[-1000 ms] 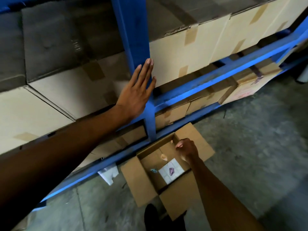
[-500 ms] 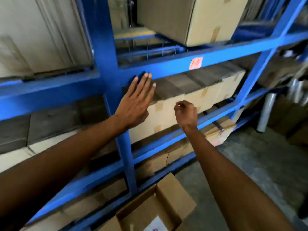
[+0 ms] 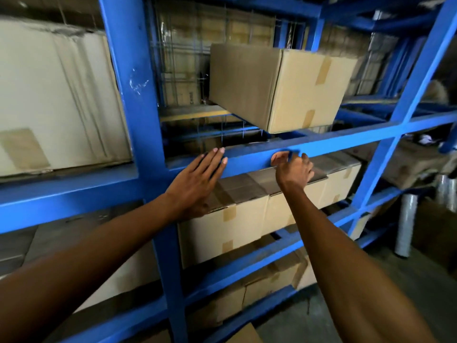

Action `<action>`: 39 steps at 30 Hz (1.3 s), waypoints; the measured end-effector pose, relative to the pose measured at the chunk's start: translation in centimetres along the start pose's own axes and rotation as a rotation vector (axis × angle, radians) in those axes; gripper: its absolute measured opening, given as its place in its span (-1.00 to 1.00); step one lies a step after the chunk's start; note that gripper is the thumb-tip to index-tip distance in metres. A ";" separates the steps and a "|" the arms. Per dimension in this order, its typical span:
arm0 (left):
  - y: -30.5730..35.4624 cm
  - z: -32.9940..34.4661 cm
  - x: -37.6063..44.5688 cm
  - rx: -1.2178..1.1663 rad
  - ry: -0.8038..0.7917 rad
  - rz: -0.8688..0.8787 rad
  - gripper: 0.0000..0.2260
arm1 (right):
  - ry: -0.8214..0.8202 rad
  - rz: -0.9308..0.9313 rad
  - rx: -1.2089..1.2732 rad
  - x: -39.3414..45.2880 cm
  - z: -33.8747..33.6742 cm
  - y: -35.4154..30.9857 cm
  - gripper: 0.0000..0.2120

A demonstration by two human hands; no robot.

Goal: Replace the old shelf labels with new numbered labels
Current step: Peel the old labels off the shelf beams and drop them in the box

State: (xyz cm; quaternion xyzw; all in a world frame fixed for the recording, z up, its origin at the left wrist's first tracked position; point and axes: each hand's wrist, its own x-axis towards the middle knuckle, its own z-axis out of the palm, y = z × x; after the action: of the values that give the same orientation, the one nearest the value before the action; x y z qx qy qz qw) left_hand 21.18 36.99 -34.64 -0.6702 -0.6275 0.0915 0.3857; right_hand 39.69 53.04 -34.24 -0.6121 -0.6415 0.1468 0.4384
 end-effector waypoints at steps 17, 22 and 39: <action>0.4 -0.2 0.2 -0.102 -0.096 -0.022 0.05 | 0.139 -0.106 -0.103 1.0 1.6 0.1 -0.73; 0.5 -0.4 -0.1 -0.028 -0.070 -0.022 0.01 | 0.145 -0.158 0.010 0.6 0.4 1.3 -0.70; 8.2 8.1 -14.8 0.043 -0.409 0.053 -0.32 | -0.344 0.177 0.274 -20.8 9.6 9.3 -0.80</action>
State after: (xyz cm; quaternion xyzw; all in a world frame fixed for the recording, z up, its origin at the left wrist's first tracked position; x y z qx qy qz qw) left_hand 19.67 27.49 -50.72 -0.6455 -0.6727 0.2491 0.2621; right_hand 35.90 39.26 -54.44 -0.5669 -0.6245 0.3726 0.3870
